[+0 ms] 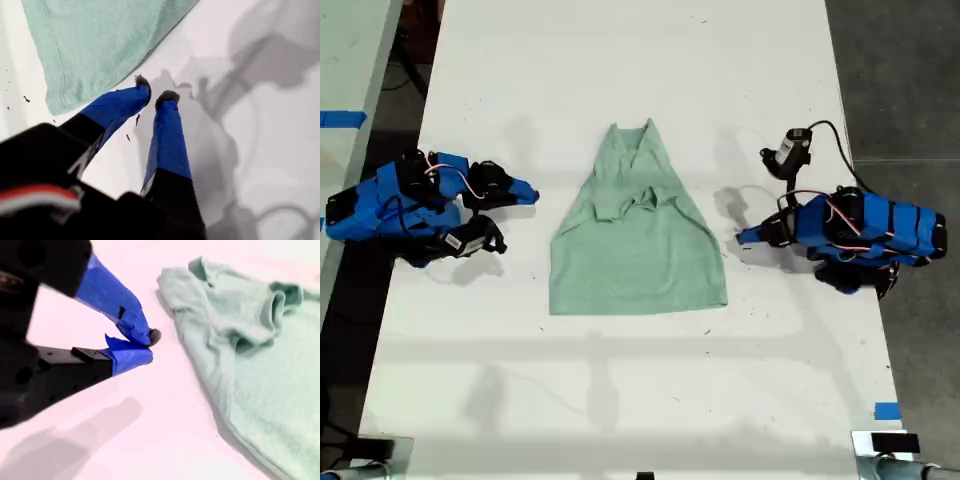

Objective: Fold t shirt

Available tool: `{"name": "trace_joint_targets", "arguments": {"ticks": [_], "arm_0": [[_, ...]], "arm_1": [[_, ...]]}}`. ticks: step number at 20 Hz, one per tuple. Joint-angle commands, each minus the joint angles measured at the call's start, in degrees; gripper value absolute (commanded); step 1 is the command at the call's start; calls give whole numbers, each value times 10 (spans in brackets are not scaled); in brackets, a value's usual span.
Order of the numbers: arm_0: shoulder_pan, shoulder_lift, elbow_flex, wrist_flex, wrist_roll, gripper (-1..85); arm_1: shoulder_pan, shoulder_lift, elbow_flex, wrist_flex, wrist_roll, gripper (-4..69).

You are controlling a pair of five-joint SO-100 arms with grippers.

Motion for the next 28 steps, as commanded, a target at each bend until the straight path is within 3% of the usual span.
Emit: {"name": "trace_joint_targets", "arguments": {"ticks": [1,6,10,28], "arm_0": [[10,18,16,-15,-26,-1],[76,18,19,-14,-46,32],[82,18,19,-13,-33,115],[79,18,19,-13,-33,115]], "arm_1": [[-3,3,40,3,4,59],[-4,3,40,3,4,59],[-5,3,40,3,4,59],[1,3,40,3,-6,58]]}}
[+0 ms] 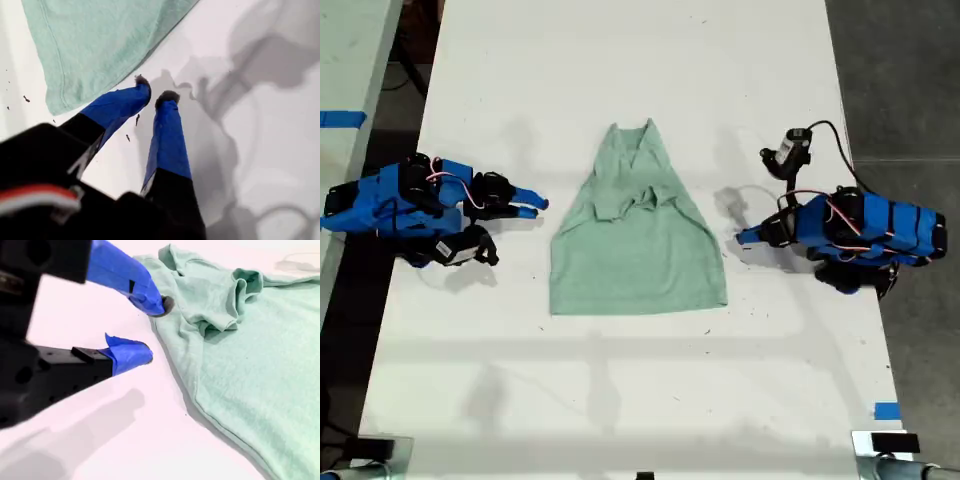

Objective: Fold t shirt

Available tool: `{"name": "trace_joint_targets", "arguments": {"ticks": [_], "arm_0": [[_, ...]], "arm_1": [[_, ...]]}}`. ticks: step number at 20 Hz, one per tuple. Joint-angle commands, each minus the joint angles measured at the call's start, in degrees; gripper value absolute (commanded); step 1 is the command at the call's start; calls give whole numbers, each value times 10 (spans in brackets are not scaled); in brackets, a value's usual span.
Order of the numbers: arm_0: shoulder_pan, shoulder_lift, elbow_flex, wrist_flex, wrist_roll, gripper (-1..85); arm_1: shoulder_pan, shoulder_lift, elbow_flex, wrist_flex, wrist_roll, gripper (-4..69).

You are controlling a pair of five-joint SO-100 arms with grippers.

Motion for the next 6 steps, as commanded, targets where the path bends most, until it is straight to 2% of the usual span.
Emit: {"name": "trace_joint_targets", "arguments": {"ticks": [1,6], "arm_0": [[2,4,4,-10,2,115],[2,4,4,-10,2,115]], "arm_1": [[1,3,40,3,-4,58],[-4,3,40,3,-3,58]]}}
